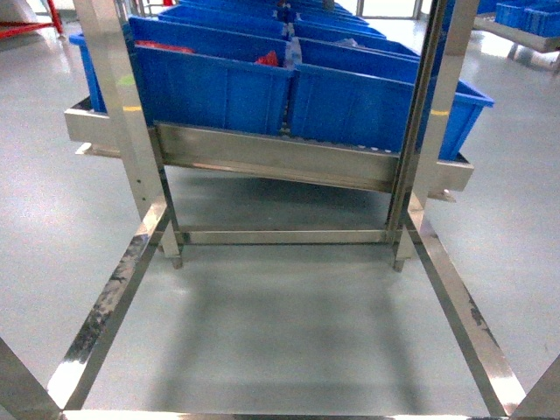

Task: Pick capacitor and pack into box

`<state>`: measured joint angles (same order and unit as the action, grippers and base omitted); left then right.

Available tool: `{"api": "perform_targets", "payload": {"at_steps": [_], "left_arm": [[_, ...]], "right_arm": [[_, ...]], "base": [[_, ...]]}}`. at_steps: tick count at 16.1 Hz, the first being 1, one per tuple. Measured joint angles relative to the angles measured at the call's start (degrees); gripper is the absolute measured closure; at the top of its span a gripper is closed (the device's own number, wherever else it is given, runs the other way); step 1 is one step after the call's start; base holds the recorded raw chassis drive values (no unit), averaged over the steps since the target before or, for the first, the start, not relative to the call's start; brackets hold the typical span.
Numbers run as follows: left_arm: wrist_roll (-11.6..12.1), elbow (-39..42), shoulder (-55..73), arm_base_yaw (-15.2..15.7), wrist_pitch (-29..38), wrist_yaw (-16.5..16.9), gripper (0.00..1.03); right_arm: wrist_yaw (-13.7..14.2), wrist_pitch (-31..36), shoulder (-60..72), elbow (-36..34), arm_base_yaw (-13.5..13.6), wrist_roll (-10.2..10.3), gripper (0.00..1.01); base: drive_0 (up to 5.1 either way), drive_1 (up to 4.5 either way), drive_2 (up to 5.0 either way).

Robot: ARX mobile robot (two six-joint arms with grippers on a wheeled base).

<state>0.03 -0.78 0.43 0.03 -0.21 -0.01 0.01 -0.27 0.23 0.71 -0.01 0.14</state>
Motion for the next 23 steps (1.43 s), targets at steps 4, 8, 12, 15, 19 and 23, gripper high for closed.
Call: {"api": "perform_targets", "payload": {"at_steps": [4,8,12,15,19,23], "left_arm": [[0.00,0.00,0.00,0.00,0.00,-0.02,0.05],[0.00,0.00,0.00,0.00,0.00,0.00,0.05],[0.00,0.00,0.00,0.00,0.00,0.00,0.05],[0.00,0.00,0.00,0.00,0.00,0.00,0.05],[0.00,0.00,0.00,0.00,0.00,0.00,0.05],[-0.02,0.00,0.00,0.00,-0.20,-0.07,0.05]], "right_arm": [[0.00,0.00,0.00,0.00,0.00,0.00,0.03],[0.00,0.00,0.00,0.00,0.00,0.00,0.03],[0.00,0.00,0.00,0.00,0.00,0.00,0.03],[0.00,0.00,0.00,0.00,0.00,0.00,0.03],[0.00,0.00,0.00,0.00,0.00,0.00,0.03],[0.04,-0.09,0.00,0.00,0.00,0.02,0.03]], "base": [[0.0,0.00,0.0],[0.0,0.00,0.0],[0.0,0.00,0.0],[0.0,0.00,0.0],[0.0,0.00,0.0],[0.0,0.00,0.0]]}}
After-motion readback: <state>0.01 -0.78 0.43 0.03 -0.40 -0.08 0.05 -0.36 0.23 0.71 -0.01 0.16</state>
